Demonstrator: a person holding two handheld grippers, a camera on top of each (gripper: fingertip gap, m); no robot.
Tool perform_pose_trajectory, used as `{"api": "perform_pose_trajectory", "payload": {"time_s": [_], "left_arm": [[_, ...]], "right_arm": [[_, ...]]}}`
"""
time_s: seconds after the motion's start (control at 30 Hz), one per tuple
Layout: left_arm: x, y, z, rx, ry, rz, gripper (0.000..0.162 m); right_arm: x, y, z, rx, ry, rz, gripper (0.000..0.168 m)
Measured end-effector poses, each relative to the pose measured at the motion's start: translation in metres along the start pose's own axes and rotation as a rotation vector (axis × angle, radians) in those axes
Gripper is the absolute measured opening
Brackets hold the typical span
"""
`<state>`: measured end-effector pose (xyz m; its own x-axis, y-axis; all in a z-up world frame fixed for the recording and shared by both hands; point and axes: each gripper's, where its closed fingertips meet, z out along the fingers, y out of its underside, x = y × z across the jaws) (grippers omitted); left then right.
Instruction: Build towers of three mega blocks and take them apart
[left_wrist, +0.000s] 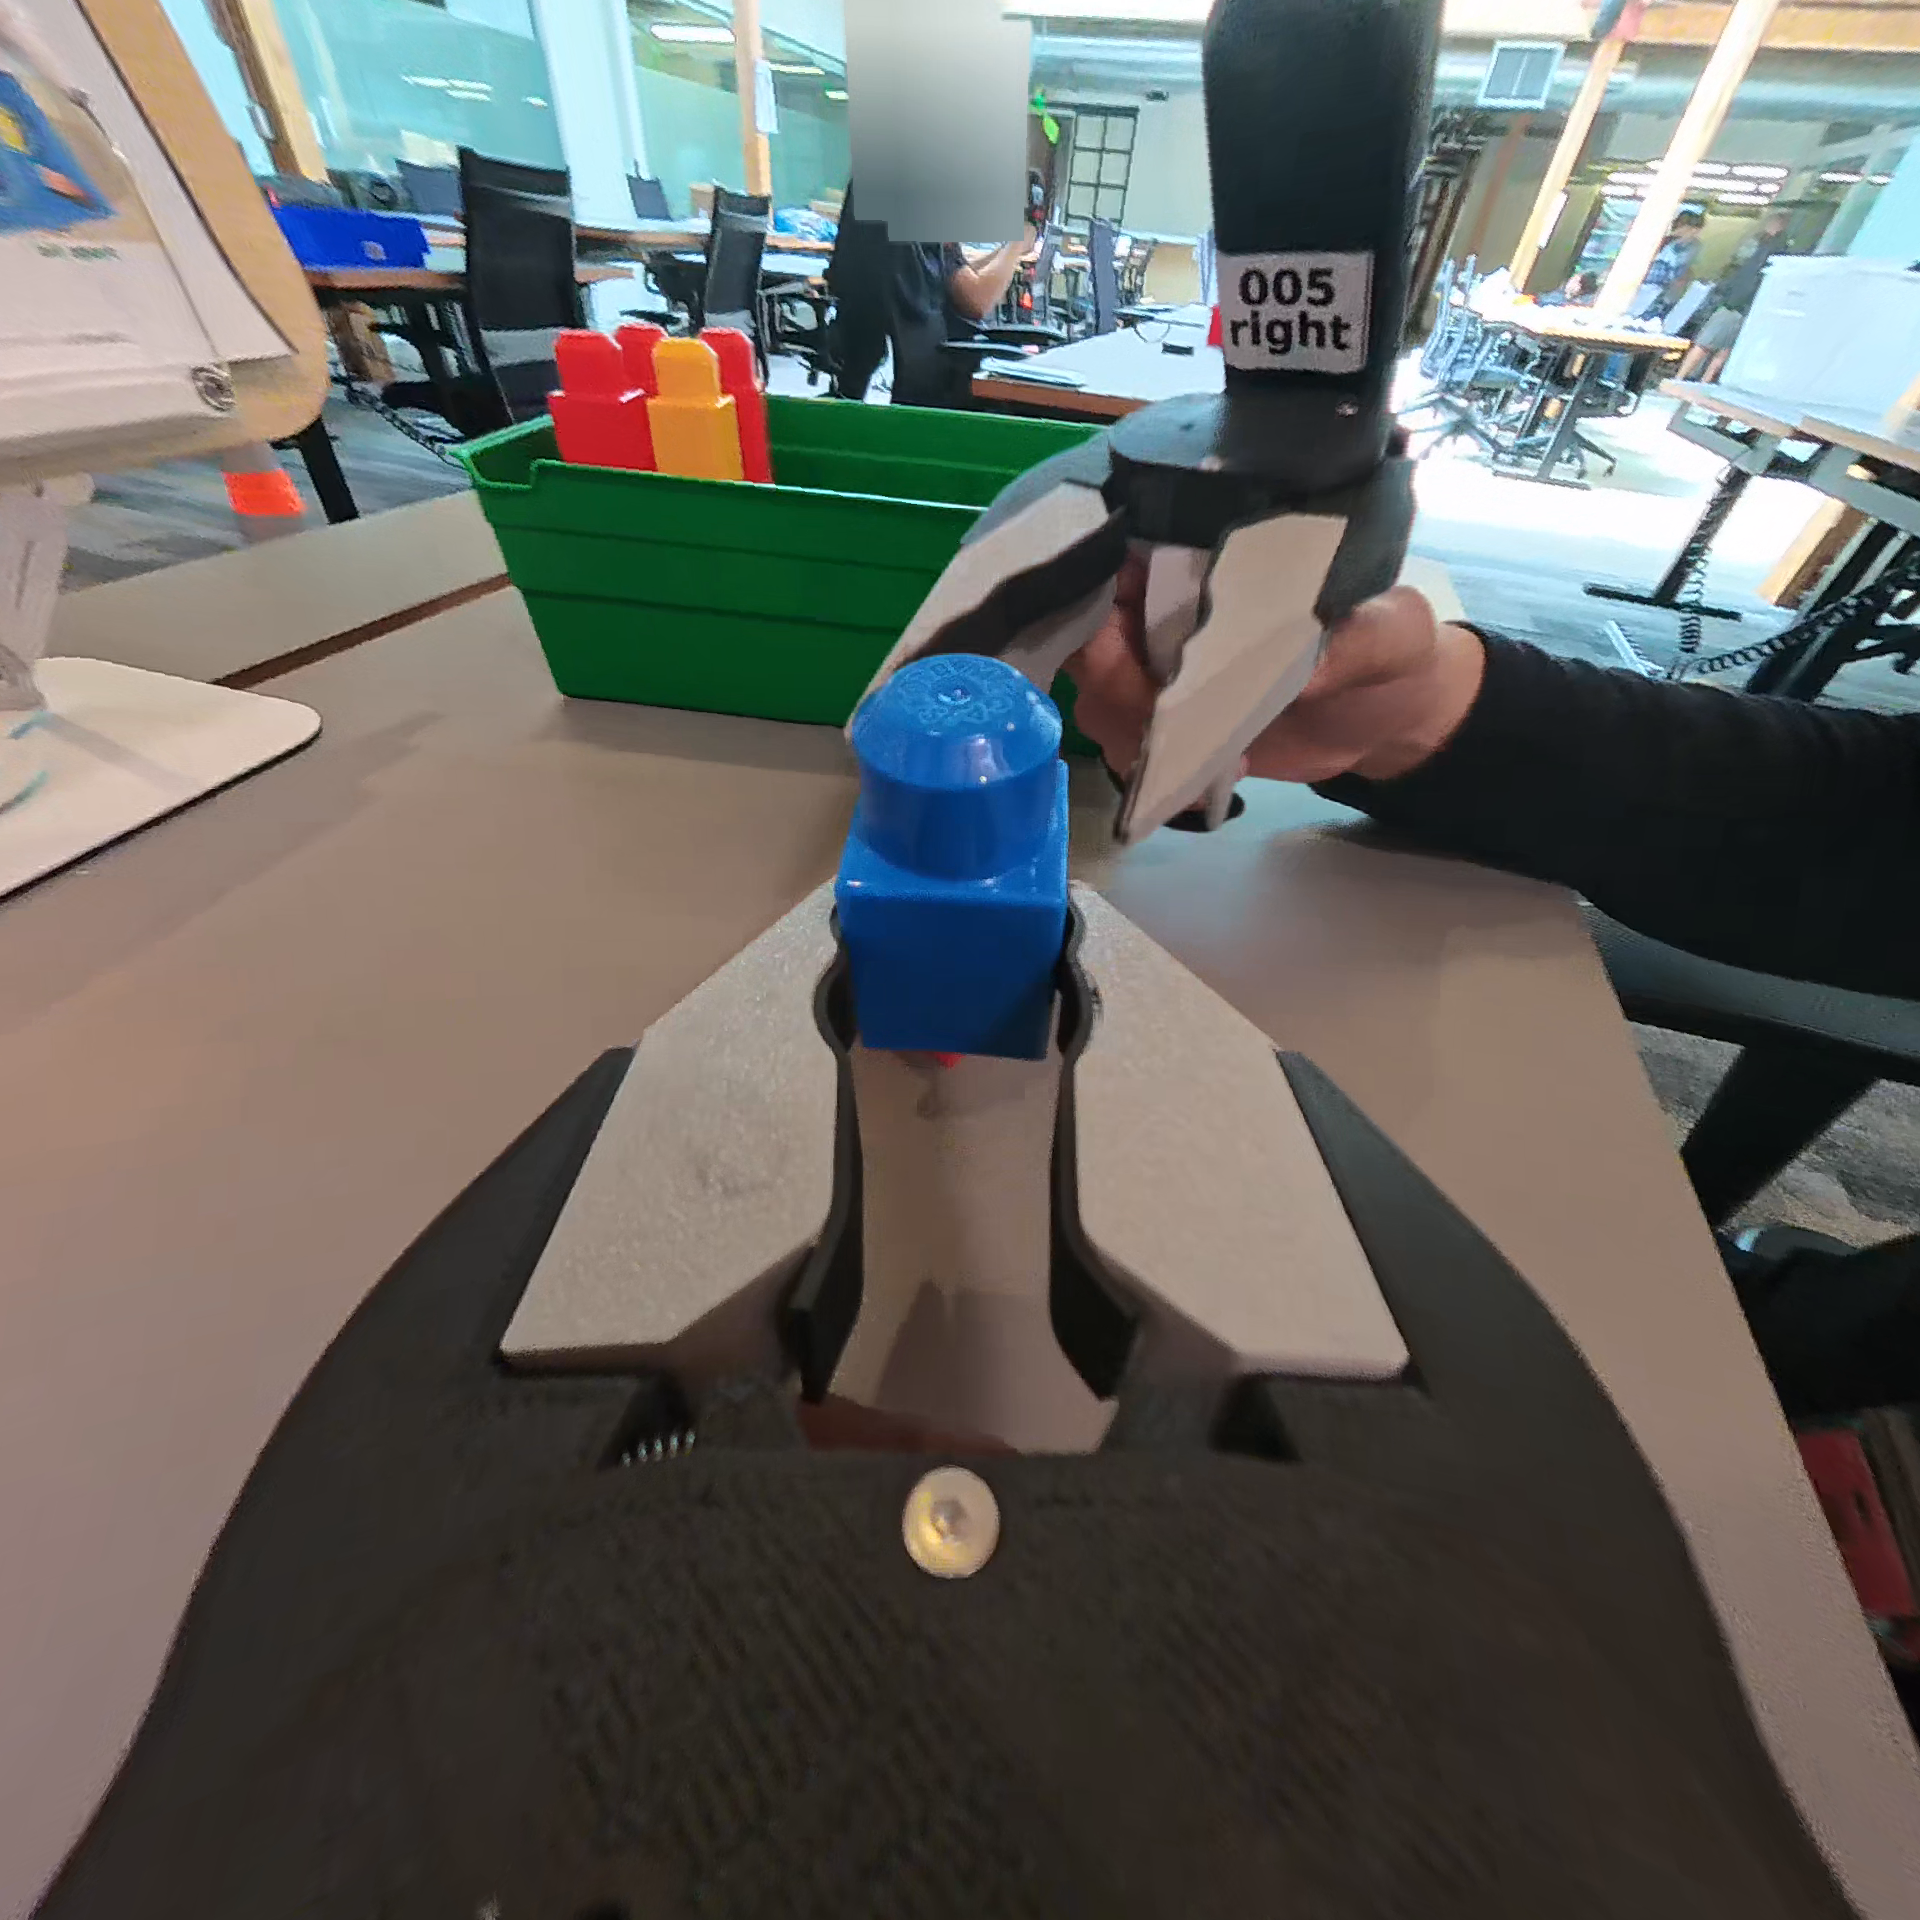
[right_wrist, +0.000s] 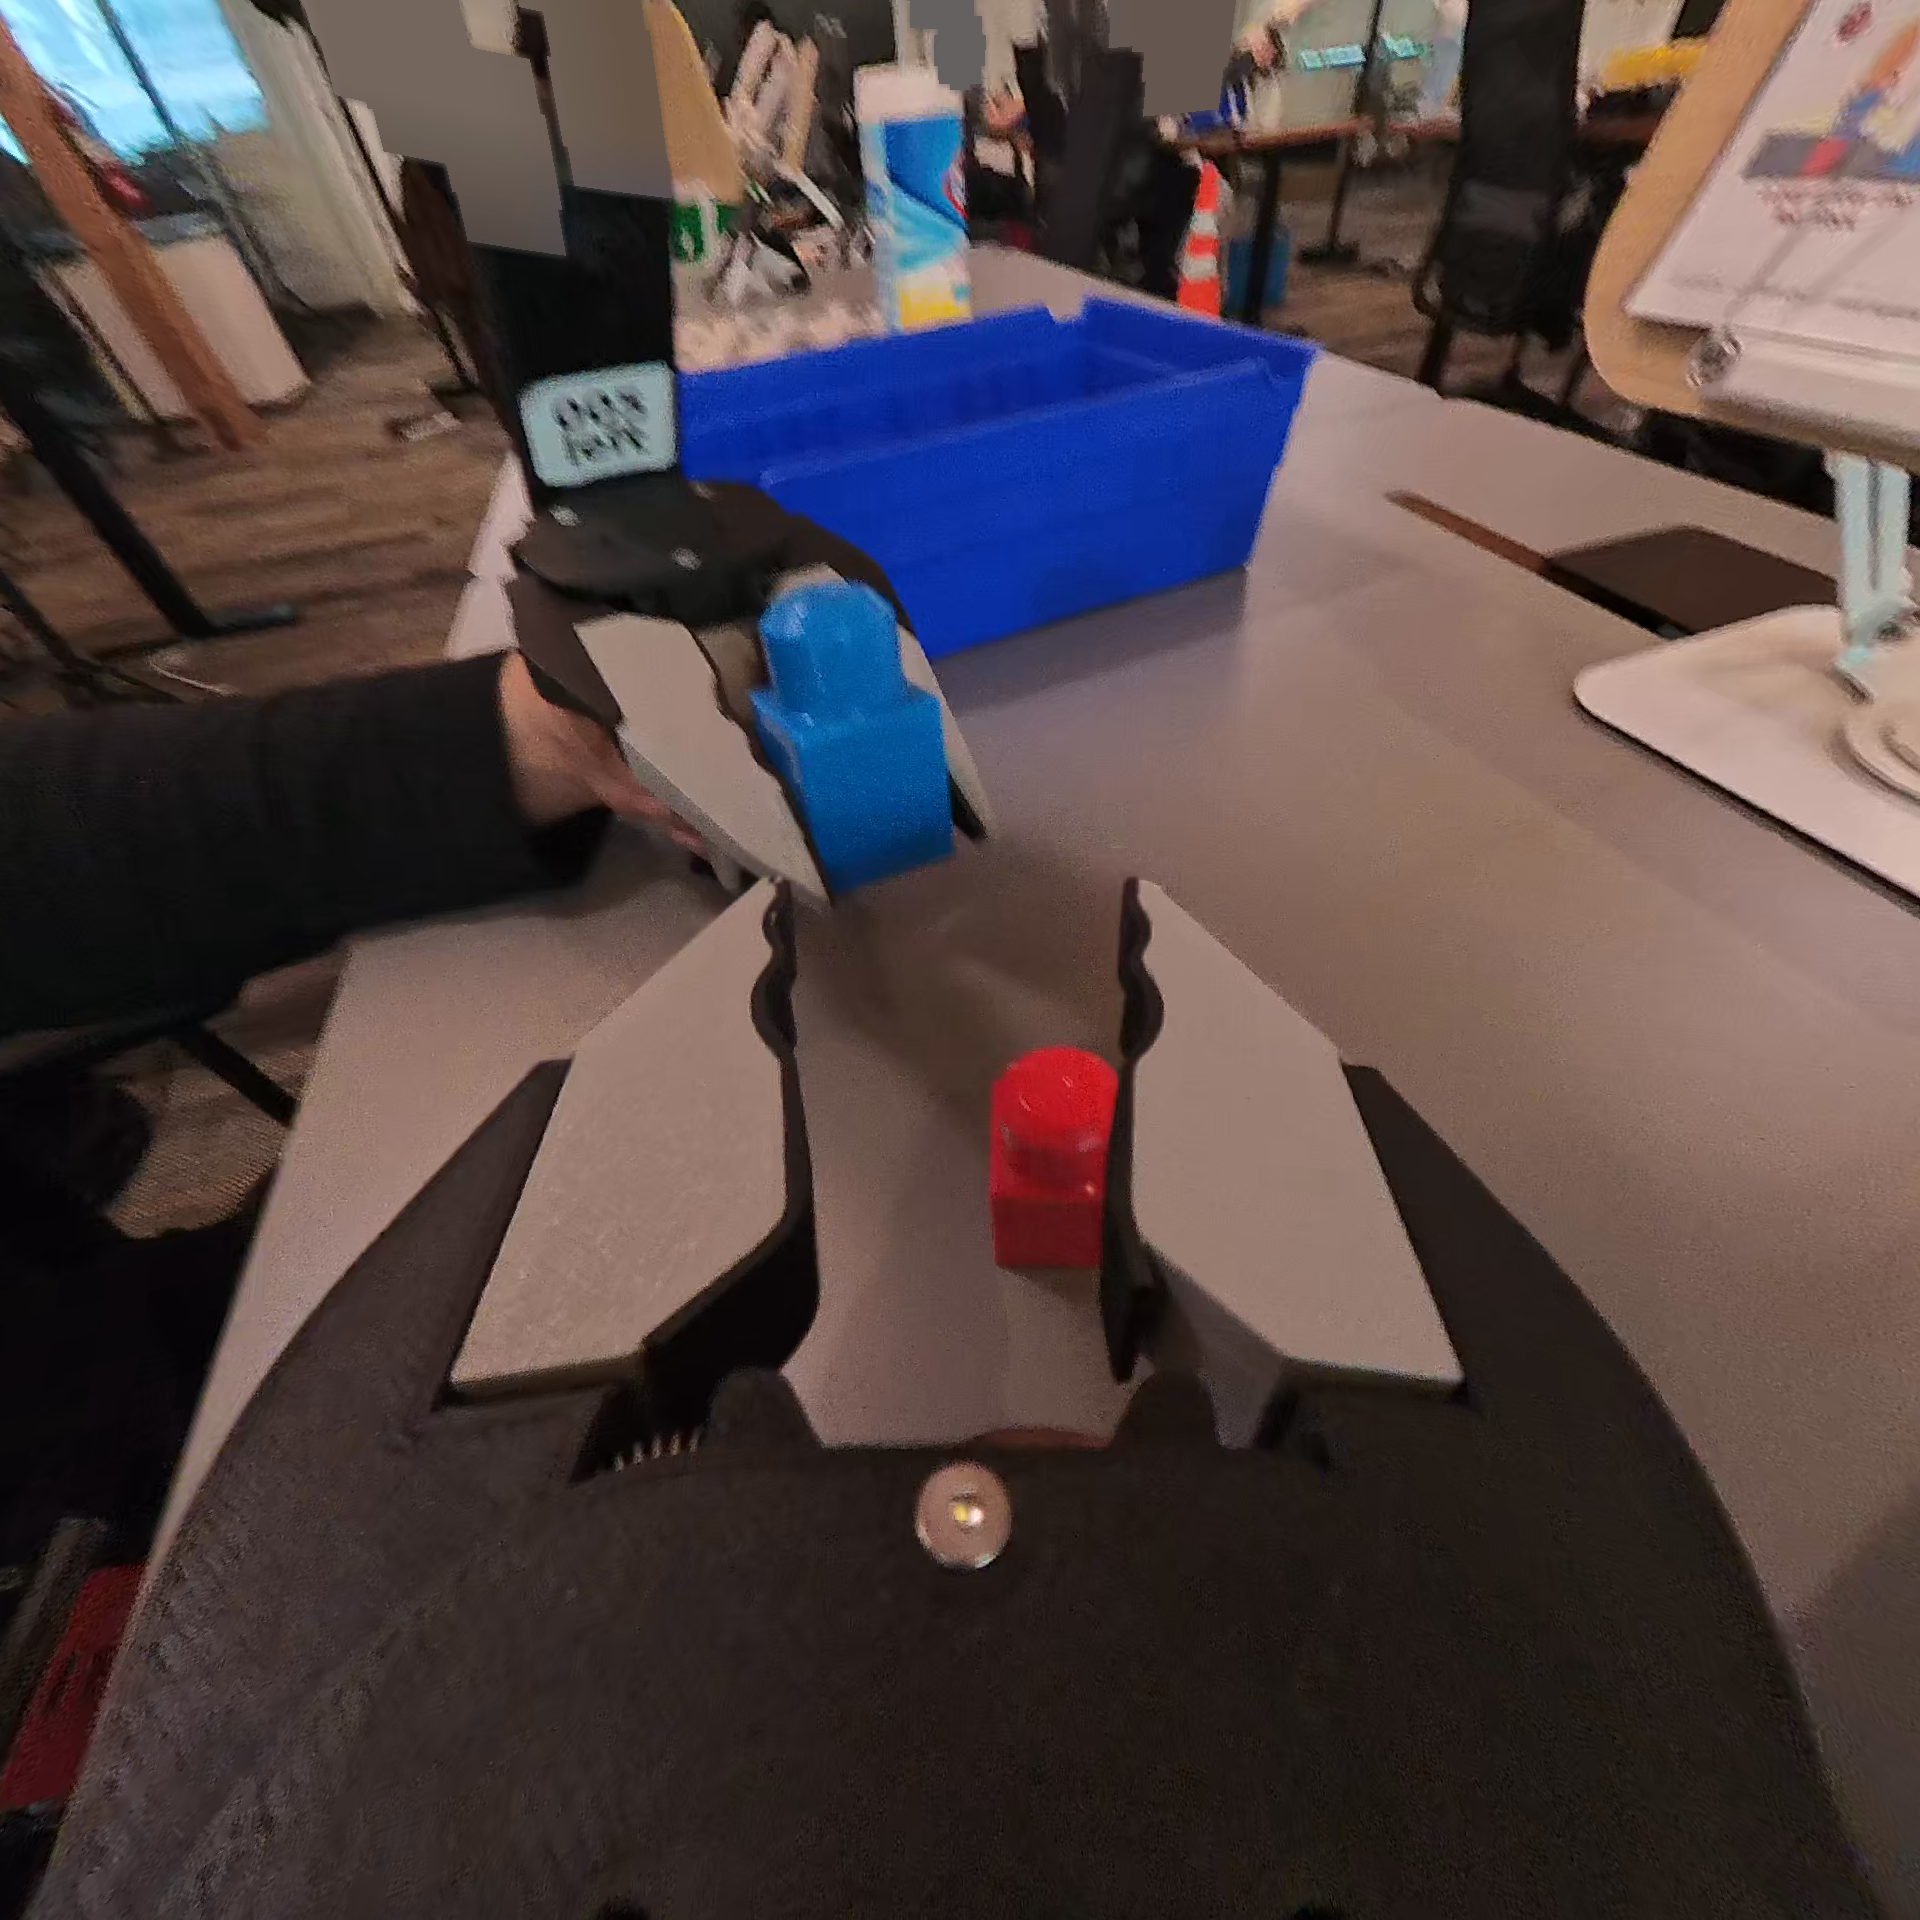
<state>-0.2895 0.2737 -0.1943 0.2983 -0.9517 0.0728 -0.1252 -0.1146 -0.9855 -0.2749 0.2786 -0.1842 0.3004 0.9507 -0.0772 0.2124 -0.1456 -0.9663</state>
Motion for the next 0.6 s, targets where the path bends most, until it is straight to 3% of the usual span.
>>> {"api": "perform_pose_trajectory", "payload": {"time_s": [0.13, 0.3, 0.33, 0.4, 0.5, 0.6], "left_arm": [[-0.004, -0.003, -0.003, 0.023, -0.009, -0.016, 0.034], [-0.004, -0.004, -0.004, 0.034, -0.005, -0.019, 0.034], [-0.003, -0.004, -0.004, 0.032, -0.001, -0.016, 0.034], [0.001, -0.003, -0.003, 0.021, 0.019, -0.008, 0.034], [0.017, 0.004, -0.001, -0.025, 0.121, -0.038, 0.034], [0.025, 0.013, 0.003, -0.095, 0.144, -0.019, 0.034]], "right_arm": [[0.014, 0.033, 0.004, -0.176, 0.069, -0.042, 0.072], [0.022, 0.063, 0.009, -0.330, 0.114, -0.106, 0.070], [0.022, 0.066, 0.010, -0.348, 0.117, -0.109, 0.066], [0.027, 0.073, 0.008, -0.384, 0.135, -0.113, 0.035], [0.023, 0.069, 0.005, -0.370, 0.103, -0.087, 0.032], [0.012, 0.045, 0.001, -0.253, 0.026, -0.028, 0.032]]}}
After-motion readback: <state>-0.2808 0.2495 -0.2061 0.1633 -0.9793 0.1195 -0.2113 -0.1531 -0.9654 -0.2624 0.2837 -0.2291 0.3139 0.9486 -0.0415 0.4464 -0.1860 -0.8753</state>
